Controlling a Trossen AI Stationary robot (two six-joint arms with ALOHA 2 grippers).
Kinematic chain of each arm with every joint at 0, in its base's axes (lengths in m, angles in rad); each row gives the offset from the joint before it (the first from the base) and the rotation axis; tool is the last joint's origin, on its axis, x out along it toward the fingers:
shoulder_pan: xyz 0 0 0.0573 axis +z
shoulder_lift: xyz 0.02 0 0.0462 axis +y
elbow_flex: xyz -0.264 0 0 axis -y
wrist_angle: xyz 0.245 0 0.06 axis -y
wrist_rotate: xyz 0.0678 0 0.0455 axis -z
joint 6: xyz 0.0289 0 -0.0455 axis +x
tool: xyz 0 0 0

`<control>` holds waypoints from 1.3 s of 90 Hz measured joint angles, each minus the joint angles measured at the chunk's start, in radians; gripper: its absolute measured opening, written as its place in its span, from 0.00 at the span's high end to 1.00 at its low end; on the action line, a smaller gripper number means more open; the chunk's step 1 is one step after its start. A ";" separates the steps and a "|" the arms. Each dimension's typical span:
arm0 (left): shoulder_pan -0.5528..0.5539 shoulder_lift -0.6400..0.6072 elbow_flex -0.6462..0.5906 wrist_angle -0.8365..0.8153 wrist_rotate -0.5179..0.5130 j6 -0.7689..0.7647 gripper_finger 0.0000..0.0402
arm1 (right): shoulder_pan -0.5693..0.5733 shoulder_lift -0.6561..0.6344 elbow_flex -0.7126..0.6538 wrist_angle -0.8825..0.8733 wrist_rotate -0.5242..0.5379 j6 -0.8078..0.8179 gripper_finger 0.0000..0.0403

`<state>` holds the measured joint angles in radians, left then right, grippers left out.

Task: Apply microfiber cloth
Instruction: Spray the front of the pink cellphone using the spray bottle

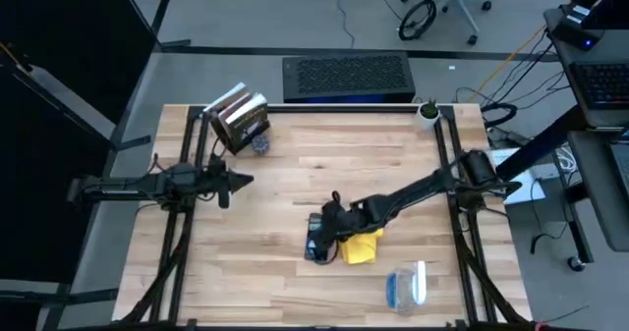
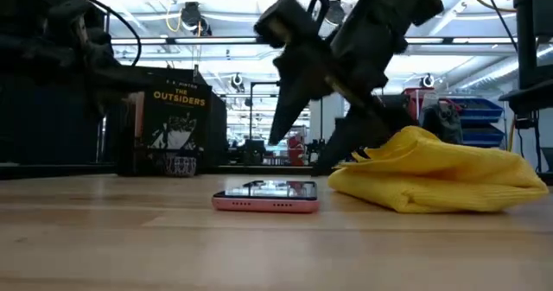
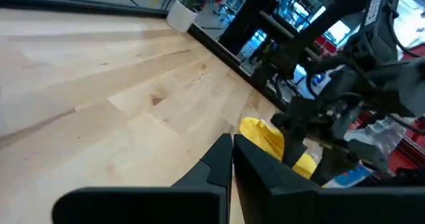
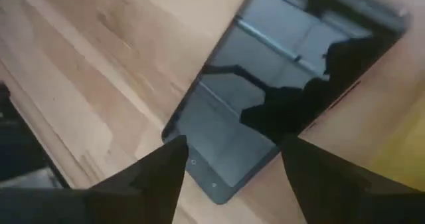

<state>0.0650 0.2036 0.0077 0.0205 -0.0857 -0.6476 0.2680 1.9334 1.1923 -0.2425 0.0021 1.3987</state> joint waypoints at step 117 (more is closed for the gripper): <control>-0.297 0.896 0.263 0.252 0.029 0.252 1.00 | 0.035 0.068 0.001 0.046 0.156 0.081 0.43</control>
<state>-0.2316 1.0998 0.2709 0.2727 -0.0568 -0.3960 0.3031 2.0014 1.1931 -0.1964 0.1581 1.4799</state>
